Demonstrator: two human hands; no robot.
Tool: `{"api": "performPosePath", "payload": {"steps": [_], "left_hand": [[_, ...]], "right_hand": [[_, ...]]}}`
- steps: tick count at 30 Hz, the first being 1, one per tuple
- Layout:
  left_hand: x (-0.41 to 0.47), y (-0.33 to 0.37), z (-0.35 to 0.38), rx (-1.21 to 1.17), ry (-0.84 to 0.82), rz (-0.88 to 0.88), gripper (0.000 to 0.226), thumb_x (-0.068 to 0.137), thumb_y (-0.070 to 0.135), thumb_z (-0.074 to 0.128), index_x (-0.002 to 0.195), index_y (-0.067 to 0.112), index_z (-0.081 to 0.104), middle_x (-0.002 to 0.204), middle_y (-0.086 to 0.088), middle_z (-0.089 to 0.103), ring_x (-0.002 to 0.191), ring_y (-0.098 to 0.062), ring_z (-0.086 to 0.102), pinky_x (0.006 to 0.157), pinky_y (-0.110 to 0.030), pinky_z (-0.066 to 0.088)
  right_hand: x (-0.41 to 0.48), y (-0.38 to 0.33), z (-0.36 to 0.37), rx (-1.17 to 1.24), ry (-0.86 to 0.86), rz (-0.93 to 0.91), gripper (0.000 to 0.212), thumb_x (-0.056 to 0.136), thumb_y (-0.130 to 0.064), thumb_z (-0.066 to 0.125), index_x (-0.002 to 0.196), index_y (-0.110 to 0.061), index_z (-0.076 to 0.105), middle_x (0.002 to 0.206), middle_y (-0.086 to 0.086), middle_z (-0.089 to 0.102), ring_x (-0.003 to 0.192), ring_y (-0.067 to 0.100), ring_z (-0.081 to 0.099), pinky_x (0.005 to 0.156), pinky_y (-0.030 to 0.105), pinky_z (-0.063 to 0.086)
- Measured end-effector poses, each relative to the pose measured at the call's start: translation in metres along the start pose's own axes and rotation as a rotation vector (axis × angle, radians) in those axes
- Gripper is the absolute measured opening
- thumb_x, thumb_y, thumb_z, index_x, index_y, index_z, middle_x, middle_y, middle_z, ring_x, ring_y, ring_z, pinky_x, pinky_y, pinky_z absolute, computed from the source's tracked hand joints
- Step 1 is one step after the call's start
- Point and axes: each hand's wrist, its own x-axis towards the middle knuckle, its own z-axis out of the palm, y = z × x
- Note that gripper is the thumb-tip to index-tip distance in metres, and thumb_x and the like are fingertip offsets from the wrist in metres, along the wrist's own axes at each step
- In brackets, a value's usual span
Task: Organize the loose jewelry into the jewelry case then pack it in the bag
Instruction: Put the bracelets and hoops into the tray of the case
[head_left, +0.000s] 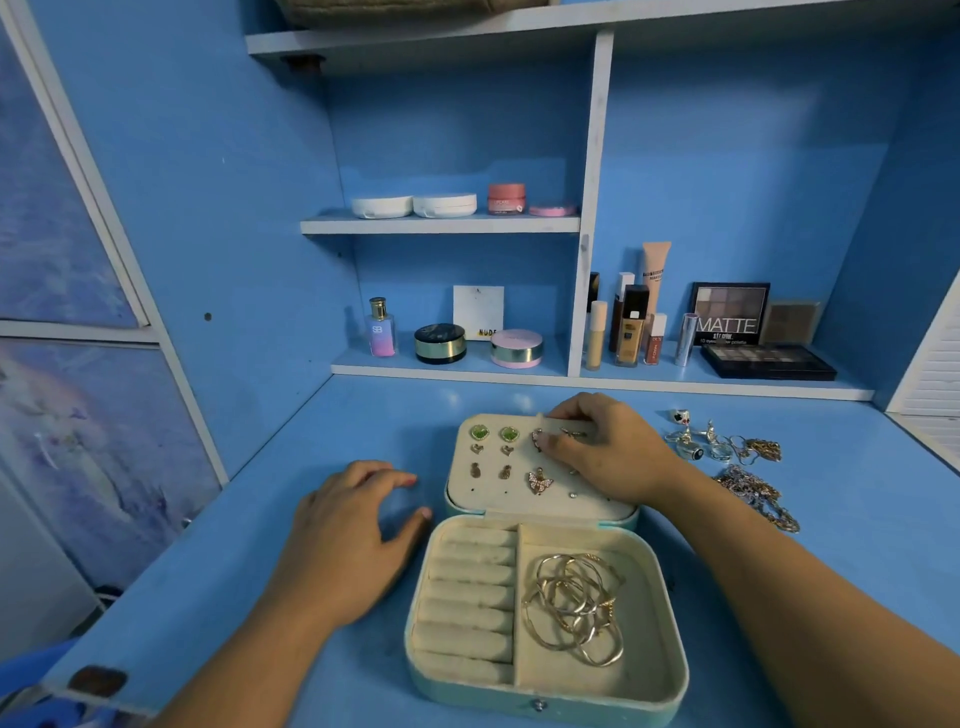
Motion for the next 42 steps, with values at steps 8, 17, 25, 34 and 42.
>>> {"api": "performPosePath", "payload": {"steps": [8,17,25,34,42], "left_hand": [[0.0,-0.002,0.0,-0.006,-0.006,0.009,0.041,0.087,0.058,0.055,0.122,0.037,0.061,0.126,0.019,0.051,0.121,-0.008,0.049,0.105,-0.034,0.038],[0.001,-0.004,0.001,-0.019,0.0,0.027,0.039,0.086,0.06,0.055,0.119,0.04,0.062,0.124,0.022,0.051,0.12,-0.006,0.048,0.103,-0.033,0.039],[0.002,-0.003,-0.001,-0.202,-0.011,0.026,0.041,0.086,0.065,0.04,0.104,0.043,0.07,0.111,0.029,0.059,0.112,0.002,0.053,0.1,-0.034,0.042],[-0.003,0.005,-0.015,-0.431,-0.092,0.106,0.048,0.067,0.088,0.04,0.093,0.058,0.067,0.104,0.039,0.062,0.105,0.012,0.055,0.092,-0.02,0.044],[-0.005,0.012,-0.024,-0.451,-0.148,0.119,0.068,0.059,0.098,0.033,0.105,0.055,0.061,0.108,0.046,0.055,0.108,0.016,0.05,0.087,-0.006,0.038]], "right_hand": [[-0.023,-0.016,-0.032,0.744,-0.01,0.05,0.025,0.087,-0.002,0.063,0.107,-0.016,0.064,0.095,0.011,0.071,0.082,0.02,0.067,0.072,0.027,0.057],[-0.054,-0.038,-0.064,0.243,-0.076,-0.024,0.012,0.087,-0.017,0.066,0.095,-0.027,0.067,0.084,-0.006,0.072,0.067,-0.002,0.059,0.058,0.009,0.045],[-0.104,-0.037,-0.059,-0.015,0.026,-0.309,0.019,0.082,-0.028,0.068,0.094,-0.043,0.065,0.09,-0.019,0.068,0.085,0.006,0.065,0.075,0.019,0.051],[-0.15,-0.005,-0.034,0.076,-0.074,-0.193,0.055,0.051,-0.085,0.063,0.098,-0.056,0.067,0.125,-0.037,0.041,0.124,-0.011,0.038,0.095,0.006,0.033],[-0.143,-0.01,-0.031,0.369,-0.213,0.094,0.076,0.058,-0.079,0.066,0.126,-0.048,0.051,0.133,-0.02,0.051,0.12,-0.002,0.052,0.103,0.03,0.044]]}}
